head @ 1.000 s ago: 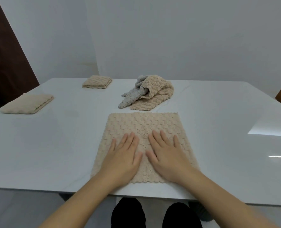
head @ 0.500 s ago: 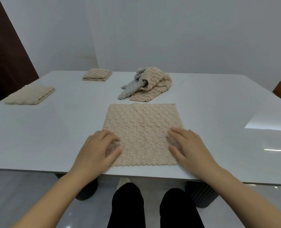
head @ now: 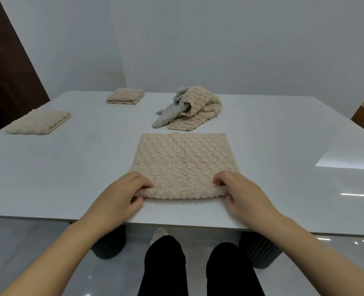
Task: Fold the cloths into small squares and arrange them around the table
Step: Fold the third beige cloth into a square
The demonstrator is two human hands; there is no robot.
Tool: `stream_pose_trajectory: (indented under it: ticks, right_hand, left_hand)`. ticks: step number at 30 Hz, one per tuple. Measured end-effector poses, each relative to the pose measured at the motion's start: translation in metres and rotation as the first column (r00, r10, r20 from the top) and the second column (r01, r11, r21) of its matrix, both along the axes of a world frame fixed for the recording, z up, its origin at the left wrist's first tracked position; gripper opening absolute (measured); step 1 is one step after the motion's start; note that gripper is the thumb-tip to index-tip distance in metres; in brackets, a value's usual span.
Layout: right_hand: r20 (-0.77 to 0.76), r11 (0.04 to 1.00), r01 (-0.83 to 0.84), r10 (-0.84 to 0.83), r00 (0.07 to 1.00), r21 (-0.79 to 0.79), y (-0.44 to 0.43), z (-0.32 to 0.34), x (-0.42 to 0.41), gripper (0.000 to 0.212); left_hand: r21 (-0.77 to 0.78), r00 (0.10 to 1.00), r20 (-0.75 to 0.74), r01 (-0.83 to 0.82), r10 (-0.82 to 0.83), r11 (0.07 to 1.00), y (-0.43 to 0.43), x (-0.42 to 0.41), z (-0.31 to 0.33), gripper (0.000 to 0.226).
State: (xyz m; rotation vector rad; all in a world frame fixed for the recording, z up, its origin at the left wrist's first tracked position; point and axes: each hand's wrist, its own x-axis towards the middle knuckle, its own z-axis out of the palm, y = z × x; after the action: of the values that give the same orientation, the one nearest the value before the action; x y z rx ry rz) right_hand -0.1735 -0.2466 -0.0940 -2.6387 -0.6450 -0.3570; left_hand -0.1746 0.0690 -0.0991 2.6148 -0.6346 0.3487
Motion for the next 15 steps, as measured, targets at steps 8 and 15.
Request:
stream_pose_trajectory:
  ticks: [8,15]
  right_hand:
    - [-0.084,0.985,0.058,-0.045,0.995,0.161,-0.021,0.009,0.008,0.028]
    - [-0.334,0.861,0.124,0.055,0.941,0.493,-0.030,0.015,0.014,0.017]
  left_hand:
    - [-0.258,0.980,-0.104,-0.192,0.170,0.947,0.013,0.000,0.004,0.020]
    - [-0.440,0.934,-0.305,-0.309,0.184,0.843,0.018,0.004,0.009,0.019]
